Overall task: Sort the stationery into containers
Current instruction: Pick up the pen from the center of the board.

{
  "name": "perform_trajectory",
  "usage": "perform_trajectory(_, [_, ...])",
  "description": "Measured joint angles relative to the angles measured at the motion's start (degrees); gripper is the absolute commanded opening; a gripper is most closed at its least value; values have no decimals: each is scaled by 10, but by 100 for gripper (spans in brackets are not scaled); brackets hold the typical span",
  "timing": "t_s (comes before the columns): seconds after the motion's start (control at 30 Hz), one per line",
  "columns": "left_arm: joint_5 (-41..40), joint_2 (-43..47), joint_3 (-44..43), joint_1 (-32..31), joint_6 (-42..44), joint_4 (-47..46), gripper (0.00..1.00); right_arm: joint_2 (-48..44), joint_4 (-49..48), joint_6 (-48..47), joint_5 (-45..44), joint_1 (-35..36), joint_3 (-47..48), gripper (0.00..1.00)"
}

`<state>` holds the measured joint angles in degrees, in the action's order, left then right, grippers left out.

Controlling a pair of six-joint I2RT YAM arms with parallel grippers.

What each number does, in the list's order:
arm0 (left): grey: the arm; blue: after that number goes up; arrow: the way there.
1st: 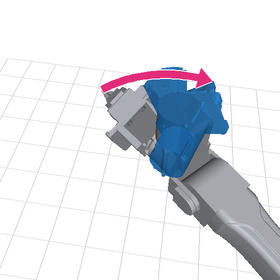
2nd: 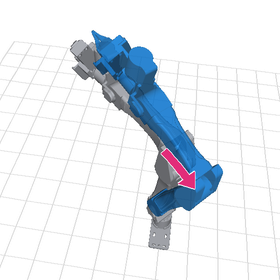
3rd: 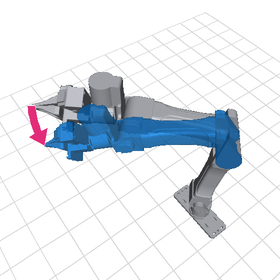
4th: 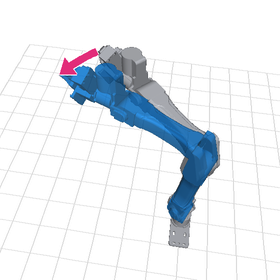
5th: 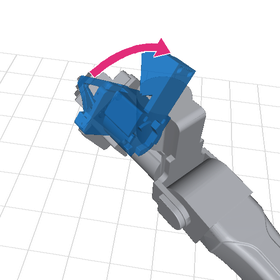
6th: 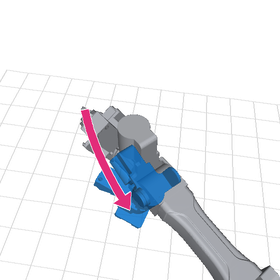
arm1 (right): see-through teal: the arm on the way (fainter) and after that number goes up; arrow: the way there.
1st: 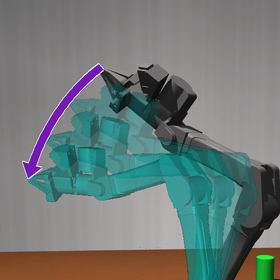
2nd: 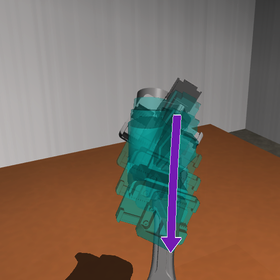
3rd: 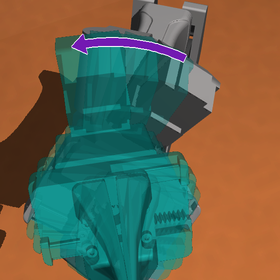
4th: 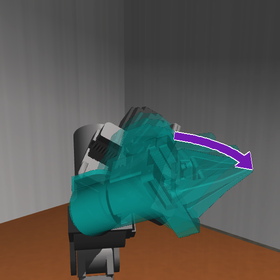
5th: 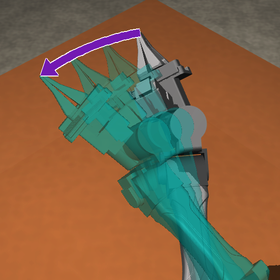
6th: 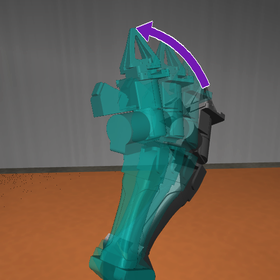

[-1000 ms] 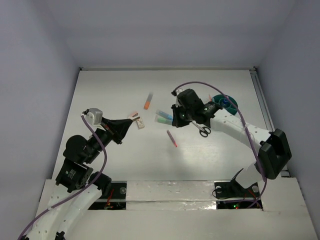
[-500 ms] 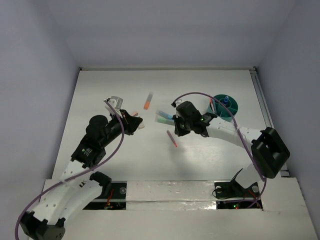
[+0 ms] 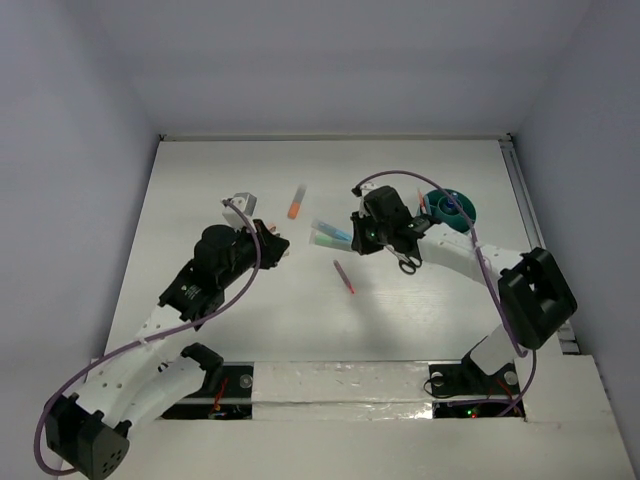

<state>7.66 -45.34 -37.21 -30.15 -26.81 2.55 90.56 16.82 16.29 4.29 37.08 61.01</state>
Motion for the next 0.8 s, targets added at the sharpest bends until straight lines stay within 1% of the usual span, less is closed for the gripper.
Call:
perform_trajectory(0.07, [-12, 7, 8, -2, -10, -3, 0, 7, -13, 0, 9, 1, 5, 17])
perform_trajectory(0.1, [-18, 13, 10, -2, -14, -3, 0, 16, -15, -1, 11, 2, 12, 23])
perform_trajectory(0.2, [-26, 26, 9, -2, -17, -7, 0, 62, -26, -22, 18, 4, 52, 31])
perform_trajectory(0.23, [-26, 30, 8, -2, -17, -5, 0, 78, -30, -32, 23, 4, 64, 32])
perform_trajectory(0.27, [-26, 32, 5, -2, -16, -3, 0, 92, -30, -43, 29, 4, 76, 35])
perform_trajectory(0.3, [-26, 34, 0, -2, -14, 3, 0, 109, -28, -52, 35, 4, 91, 40])
perform_trajectory(0.37, [-26, 39, -12, -2, -8, 16, 0, 136, -30, -75, 46, 4, 115, 45])
perform_trajectory(0.6, [-41, 82, -52, -2, 43, 38, 6, 198, -11, -138, 79, 4, 191, 46])
perform_trajectory(0.8, [-60, 94, -57, -2, 75, 41, 6, 241, 28, -178, 95, 4, 252, 46])
